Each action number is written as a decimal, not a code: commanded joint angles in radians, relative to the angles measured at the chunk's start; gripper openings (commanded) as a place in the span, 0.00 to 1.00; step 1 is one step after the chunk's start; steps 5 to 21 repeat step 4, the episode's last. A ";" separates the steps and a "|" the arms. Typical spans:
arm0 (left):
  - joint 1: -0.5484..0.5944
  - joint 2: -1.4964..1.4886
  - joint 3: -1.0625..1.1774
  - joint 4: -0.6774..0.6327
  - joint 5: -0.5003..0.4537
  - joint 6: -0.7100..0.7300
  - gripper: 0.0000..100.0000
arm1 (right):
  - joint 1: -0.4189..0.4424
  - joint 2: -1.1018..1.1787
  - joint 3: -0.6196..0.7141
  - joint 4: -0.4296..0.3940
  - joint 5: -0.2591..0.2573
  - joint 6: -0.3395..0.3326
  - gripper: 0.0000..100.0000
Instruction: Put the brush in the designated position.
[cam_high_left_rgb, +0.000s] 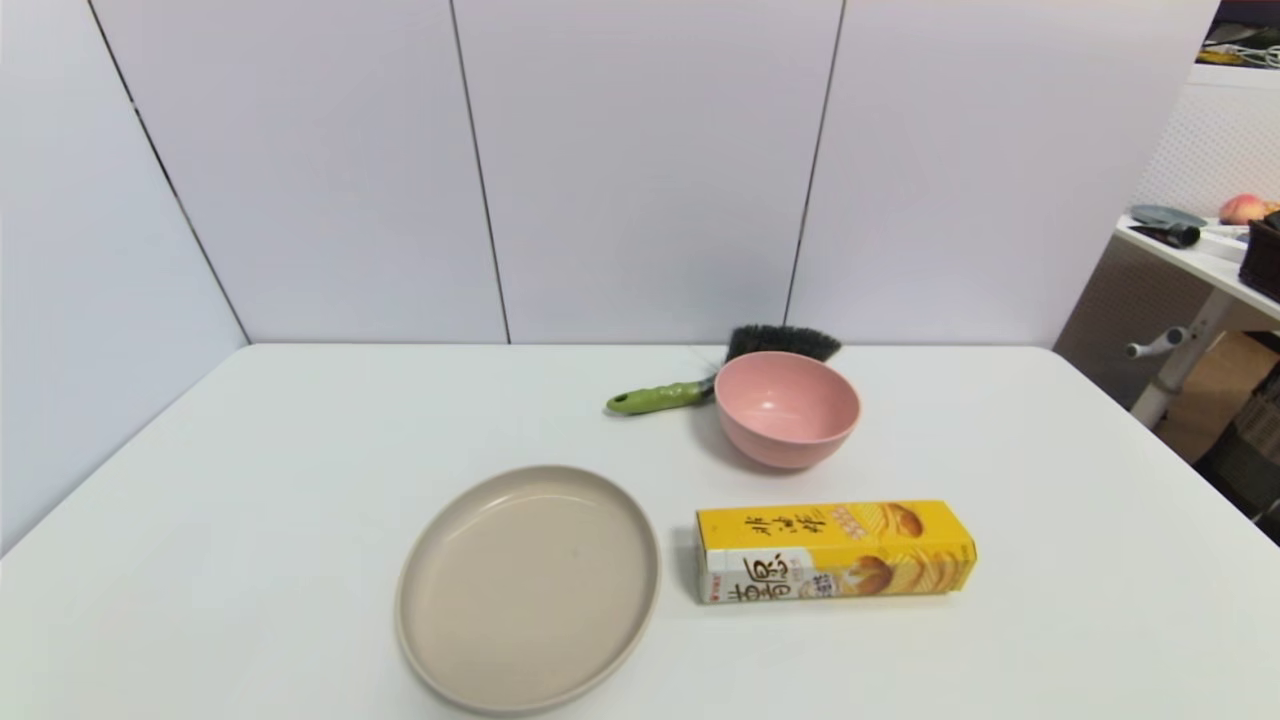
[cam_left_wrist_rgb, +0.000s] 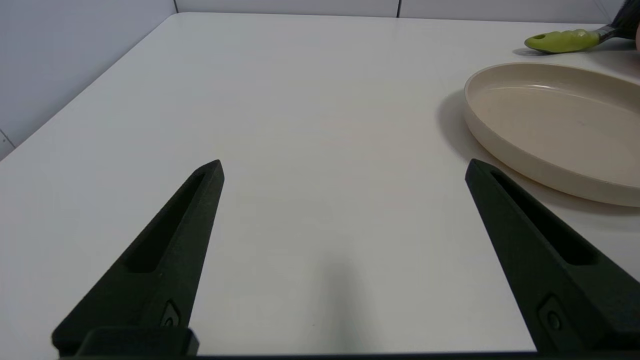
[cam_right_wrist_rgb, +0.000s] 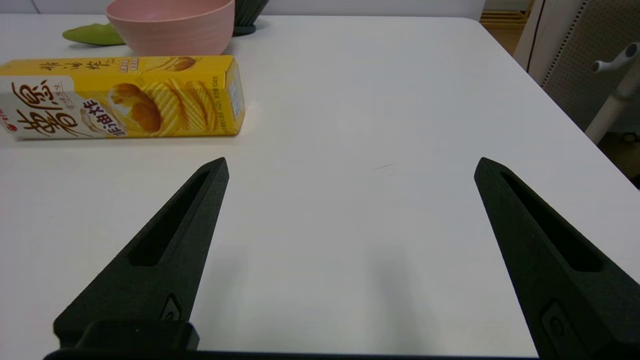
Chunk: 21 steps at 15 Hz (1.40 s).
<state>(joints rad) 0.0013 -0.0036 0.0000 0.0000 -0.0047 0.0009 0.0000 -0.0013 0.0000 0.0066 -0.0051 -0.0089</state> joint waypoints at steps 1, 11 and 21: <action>0.000 0.004 0.000 0.000 0.002 -0.001 1.00 | 0.000 0.001 0.002 0.004 0.001 -0.014 1.00; 0.000 0.004 0.000 0.000 0.000 0.001 1.00 | 0.000 0.001 0.002 0.004 0.001 -0.014 1.00; 0.000 0.004 0.000 0.000 0.000 0.001 1.00 | 0.000 0.001 0.002 0.004 0.001 -0.014 1.00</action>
